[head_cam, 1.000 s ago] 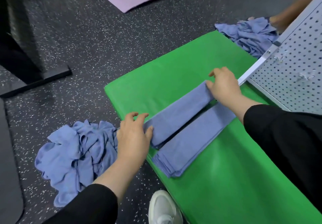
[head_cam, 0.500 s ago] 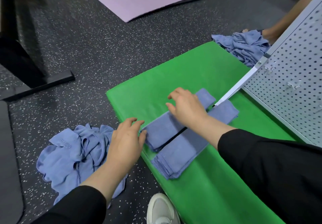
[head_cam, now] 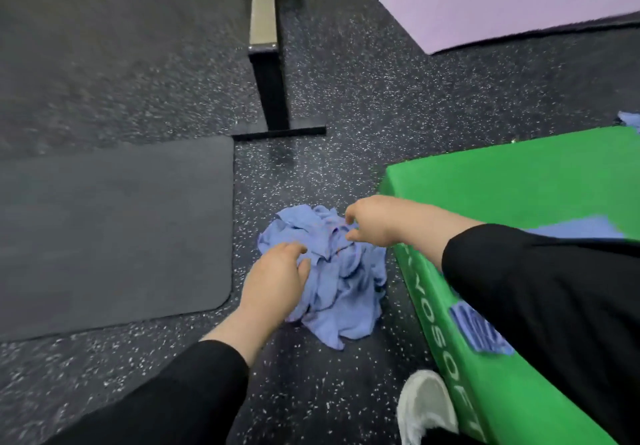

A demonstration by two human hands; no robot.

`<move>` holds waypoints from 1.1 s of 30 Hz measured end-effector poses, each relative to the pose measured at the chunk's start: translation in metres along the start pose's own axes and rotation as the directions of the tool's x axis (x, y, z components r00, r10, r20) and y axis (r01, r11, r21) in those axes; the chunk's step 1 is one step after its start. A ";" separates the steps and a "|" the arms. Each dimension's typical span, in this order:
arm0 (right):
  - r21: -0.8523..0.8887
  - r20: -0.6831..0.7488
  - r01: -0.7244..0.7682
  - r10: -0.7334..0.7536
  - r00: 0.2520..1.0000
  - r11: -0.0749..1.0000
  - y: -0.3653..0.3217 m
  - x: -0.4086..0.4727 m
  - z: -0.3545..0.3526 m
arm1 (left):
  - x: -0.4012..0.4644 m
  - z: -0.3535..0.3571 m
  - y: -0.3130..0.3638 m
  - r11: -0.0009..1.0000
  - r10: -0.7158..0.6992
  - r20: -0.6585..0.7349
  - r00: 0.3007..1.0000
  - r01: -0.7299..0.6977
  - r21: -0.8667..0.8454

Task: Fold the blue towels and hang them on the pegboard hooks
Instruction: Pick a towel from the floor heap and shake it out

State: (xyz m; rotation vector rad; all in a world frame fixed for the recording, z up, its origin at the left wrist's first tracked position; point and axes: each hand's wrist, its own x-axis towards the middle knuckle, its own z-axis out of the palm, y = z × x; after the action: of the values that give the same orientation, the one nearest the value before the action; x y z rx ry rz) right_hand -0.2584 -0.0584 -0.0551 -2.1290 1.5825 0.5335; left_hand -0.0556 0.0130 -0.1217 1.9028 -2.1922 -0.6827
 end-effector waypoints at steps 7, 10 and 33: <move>0.057 0.110 -0.138 0.131 0.985 0.989 -0.059 0.071 0.055 | -0.011 0.000 -0.074 0.982 -0.177 0.054 0.983 0.180 -0.053; 0.181 0.001 -0.261 0.265 0.964 0.948 -0.057 0.090 0.093 | -0.006 0.004 -0.087 0.977 -0.185 0.059 0.981 0.190 -0.094; 0.760 -0.500 0.095 0.486 0.717 0.642 -0.064 0.059 0.006 | 0.002 -0.059 -0.035 0.945 -0.209 -0.075 0.975 0.181 -0.274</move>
State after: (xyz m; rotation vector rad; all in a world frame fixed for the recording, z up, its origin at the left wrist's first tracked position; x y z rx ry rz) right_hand -0.1811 -0.0860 -0.0849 -1.4956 1.9483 -0.8671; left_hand -0.0004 -0.0059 -0.0854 1.9795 -1.7643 -0.8425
